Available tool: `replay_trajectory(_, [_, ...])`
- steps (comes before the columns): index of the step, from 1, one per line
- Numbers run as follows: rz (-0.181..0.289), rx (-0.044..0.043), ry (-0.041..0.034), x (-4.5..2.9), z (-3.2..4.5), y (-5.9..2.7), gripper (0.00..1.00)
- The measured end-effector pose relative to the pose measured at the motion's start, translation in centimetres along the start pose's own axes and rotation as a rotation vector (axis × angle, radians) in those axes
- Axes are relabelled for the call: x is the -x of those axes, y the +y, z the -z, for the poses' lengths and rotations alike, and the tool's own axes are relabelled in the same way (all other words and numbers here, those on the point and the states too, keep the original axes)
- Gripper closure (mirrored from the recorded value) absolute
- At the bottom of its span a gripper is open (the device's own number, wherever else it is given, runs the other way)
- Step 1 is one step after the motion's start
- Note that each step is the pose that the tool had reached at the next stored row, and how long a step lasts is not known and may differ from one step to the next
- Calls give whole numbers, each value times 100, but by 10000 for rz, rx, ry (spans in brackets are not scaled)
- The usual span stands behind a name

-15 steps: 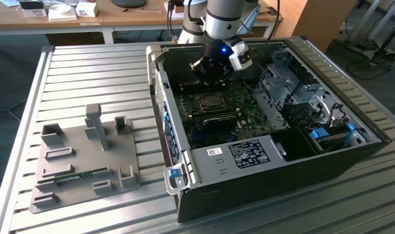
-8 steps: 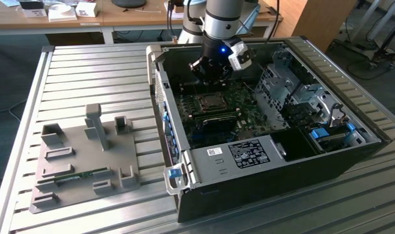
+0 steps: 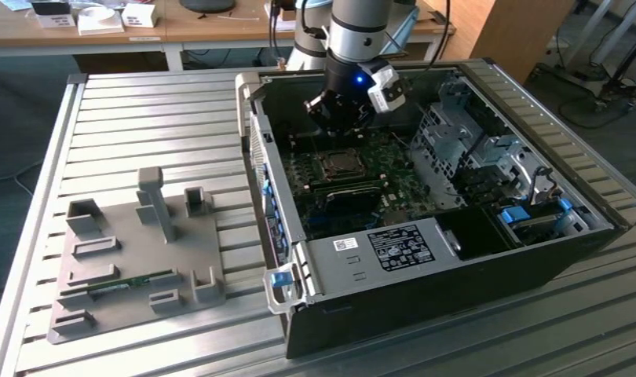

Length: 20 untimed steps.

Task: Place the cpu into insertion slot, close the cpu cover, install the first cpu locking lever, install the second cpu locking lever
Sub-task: 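Install the first cpu locking lever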

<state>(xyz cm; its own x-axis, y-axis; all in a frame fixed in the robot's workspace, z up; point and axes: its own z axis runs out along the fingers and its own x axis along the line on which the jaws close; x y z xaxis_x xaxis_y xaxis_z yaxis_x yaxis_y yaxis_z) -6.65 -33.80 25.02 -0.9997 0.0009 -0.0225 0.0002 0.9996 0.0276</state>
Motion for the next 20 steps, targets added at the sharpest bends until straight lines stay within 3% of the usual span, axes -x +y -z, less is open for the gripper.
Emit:
replay_trajectory(10, [2,-2,-46,-114,0,0,89])
replay_trajectory(20, [2,0,-56,-118,50,1,89])
